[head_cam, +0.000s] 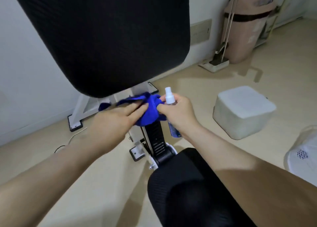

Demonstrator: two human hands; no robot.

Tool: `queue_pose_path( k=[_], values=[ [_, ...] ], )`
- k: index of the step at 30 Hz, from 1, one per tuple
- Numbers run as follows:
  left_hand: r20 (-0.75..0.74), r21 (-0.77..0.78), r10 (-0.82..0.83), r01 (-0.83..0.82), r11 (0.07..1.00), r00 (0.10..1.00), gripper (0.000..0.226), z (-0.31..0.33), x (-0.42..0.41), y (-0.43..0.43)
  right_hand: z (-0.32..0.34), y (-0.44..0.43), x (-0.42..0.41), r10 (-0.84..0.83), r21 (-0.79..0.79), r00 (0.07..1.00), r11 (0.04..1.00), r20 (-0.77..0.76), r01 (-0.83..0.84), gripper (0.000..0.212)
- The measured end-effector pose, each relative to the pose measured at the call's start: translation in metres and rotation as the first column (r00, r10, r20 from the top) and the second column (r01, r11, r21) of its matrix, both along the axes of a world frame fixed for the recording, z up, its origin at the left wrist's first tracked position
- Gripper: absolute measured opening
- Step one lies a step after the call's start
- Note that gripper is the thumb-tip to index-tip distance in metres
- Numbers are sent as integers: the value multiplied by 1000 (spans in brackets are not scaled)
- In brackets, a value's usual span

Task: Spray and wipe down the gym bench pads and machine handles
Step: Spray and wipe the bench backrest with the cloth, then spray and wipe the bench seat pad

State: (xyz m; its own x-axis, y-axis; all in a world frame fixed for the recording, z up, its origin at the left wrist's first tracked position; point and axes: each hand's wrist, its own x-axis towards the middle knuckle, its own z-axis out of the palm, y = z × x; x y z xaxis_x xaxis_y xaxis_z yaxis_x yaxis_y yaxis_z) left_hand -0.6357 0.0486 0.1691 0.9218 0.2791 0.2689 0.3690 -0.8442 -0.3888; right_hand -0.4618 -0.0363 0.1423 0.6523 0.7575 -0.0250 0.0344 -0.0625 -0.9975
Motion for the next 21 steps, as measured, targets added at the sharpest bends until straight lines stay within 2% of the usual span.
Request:
queue_pose_path(
  k=[1,2,5,7,9,10,12,14,15,16,18,19,21],
  values=[
    [41,-104,89,-84,991,995,86,-11,-9,6,-7,1,-3,46,10,999,999,22,-46,13],
    [113,-194,149,-125,973,982,85,-25,-15,7,-15,2,-5,87,38,995,995,52,-89,12],
    [423,-339,182,-31,940,888,51,-42,-4,-5,-21,-1,-2,171,90,980,979,106,-180,14],
    [461,-495,222,41,868,859,49,-61,11,-21,-32,-12,7,260,43,959,963,110,-266,20],
    [377,-732,370,29,681,849,41,-87,21,-34,-49,-33,20,407,-84,910,912,80,-401,33],
    [327,-833,479,9,553,814,35,-98,21,-38,-57,-44,25,466,-168,883,876,56,-452,41],
    [222,-969,699,77,234,680,20,-116,15,-53,-71,-68,32,543,-338,838,798,46,-498,56],
    [128,-960,855,278,-20,503,13,-127,2,-71,-77,-83,33,621,-445,782,717,59,-536,62],
    [97,-912,903,401,-88,419,15,-133,-5,-79,-78,-88,32,661,-485,748,675,61,-556,61],
    [70,-850,940,513,-120,335,18,-134,-12,-87,-77,-91,29,697,-527,714,633,68,-567,61],
    [28,-737,983,668,-101,179,22,-138,-27,-99,-77,-94,19,771,-629,631,533,86,-566,61],
    [15,-716,991,693,-81,131,21,-141,-32,-103,-77,-94,14,799,-672,596,487,83,-558,61],
    [2,-730,993,679,-78,117,20,-143,-42,-111,-80,-92,6,822,-735,565,426,71,-527,59]
  ],
)
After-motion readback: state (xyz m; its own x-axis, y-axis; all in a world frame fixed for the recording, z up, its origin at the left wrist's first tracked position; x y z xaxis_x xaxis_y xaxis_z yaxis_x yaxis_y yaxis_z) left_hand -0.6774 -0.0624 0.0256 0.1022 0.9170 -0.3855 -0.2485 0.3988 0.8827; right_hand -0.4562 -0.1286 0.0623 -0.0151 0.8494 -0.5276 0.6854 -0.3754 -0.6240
